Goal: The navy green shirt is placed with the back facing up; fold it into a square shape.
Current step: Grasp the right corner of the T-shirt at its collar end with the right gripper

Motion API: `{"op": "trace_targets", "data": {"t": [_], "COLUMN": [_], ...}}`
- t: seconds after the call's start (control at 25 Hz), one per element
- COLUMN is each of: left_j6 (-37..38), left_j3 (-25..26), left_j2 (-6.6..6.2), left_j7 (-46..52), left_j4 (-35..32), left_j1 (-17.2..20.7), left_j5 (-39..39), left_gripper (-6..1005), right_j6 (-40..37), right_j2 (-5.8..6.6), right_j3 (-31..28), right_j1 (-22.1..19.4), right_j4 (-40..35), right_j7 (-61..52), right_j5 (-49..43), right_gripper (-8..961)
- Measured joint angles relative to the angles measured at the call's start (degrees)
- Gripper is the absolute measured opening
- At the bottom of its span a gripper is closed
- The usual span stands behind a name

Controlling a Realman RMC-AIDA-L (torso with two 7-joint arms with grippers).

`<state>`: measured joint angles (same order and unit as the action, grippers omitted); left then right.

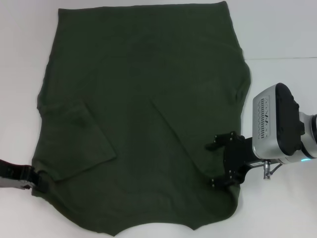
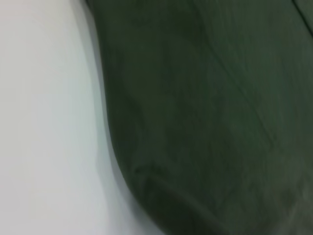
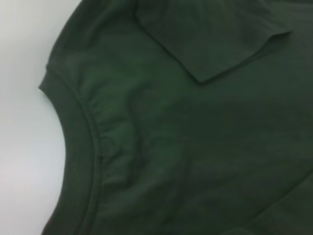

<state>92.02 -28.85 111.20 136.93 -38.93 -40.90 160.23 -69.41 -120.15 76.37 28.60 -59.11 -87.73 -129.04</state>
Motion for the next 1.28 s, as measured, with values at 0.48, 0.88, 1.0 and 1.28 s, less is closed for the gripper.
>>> {"op": "trace_targets", "data": {"t": [0.48,0.88,1.0,1.28], "left_j6": [0.0,0.0,0.01,0.13], "left_j3": [-0.06,-0.24,-0.31,-0.33], "left_j2": [-0.28,-0.37,-0.39,-0.46], "left_j7": [0.0,0.03,0.08,0.09], "left_j4": [0.0,0.0,0.0,-0.01], "left_j1": [-0.36,-0.58,-0.63,-0.76], "left_j5": [0.0,0.0,0.0,0.0], "left_gripper": [40,40,40,40], "right_j6": [1.79,1.6,1.21,-0.8], "right_j2": [0.0,0.26,0.26,0.27], "right_j3": [0.19,-2.33,-2.73,-2.81], "right_j1": [-0.41,-0.74,-0.78,-0.83], "right_j4": [-0.38,-0.46,-0.48,-0.48], "right_j7": [-1.49,-2.32,-2.33,-2.42], "right_j5": [0.02,-0.08,-0.07,-0.24], "right_gripper": [881,881,881,881]}}
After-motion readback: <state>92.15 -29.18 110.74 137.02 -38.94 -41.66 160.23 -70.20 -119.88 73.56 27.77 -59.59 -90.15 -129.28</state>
